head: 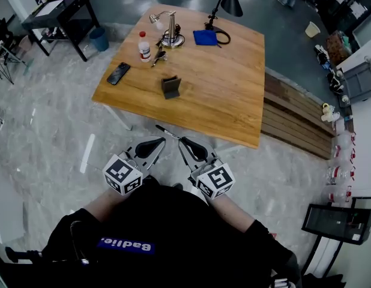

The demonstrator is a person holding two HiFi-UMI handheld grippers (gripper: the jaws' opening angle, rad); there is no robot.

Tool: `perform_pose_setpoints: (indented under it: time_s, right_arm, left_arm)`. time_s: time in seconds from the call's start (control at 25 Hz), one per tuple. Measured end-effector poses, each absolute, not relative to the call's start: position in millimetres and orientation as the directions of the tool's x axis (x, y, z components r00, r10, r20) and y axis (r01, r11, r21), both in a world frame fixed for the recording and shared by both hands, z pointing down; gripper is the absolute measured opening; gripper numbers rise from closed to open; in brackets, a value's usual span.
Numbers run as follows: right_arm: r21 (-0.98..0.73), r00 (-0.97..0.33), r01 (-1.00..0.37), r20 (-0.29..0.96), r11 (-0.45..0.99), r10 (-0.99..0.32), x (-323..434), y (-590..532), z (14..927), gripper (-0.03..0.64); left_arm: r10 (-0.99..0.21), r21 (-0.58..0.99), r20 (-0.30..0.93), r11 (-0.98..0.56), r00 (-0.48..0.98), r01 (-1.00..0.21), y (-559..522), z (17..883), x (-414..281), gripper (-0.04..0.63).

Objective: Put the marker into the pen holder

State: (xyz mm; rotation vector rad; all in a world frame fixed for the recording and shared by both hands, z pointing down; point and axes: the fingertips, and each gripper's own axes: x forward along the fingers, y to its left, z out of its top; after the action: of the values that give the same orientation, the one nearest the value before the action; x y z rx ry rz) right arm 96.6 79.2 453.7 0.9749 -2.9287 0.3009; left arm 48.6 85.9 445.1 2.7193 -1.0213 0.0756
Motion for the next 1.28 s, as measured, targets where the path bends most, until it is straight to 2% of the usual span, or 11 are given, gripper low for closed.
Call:
perform_pose_setpoints:
  time_s: [0.32, 0.8, 1.0, 1.28]
  right_arm:
    - [-0.144, -0.780, -0.626, 0.126, 0.767, -0.613, 87, 34, 452, 0.039]
    - [-0.050, -0.667, -0.738, 0.206, 0.673, -0.716, 60, -106, 449, 0.038]
    - [-0.062, -0.621, -0.767, 0.318, 0.638, -0.716, 54, -161, 465, 0.038]
    - [-0.050, -0.647, -0.683, 0.504, 0.729, -0.572, 54, -210, 504, 0.038]
  left_arm:
    - [-0.644, 0.139, 0.133, -0.741, 0.754, -0.657, 43, 442, 34, 0.009]
    - [-0.551, 0.091, 0.129, -0.821, 0.824, -0.564, -77, 440, -11, 0.009]
    - [-0.511, 0.116, 0.125, -0.844, 0.851, -0.524, -116, 442, -25, 0.009]
    - [-0.541, 0.133, 0.128, -0.821, 0.831, -0.555, -151, 447, -22, 0.009]
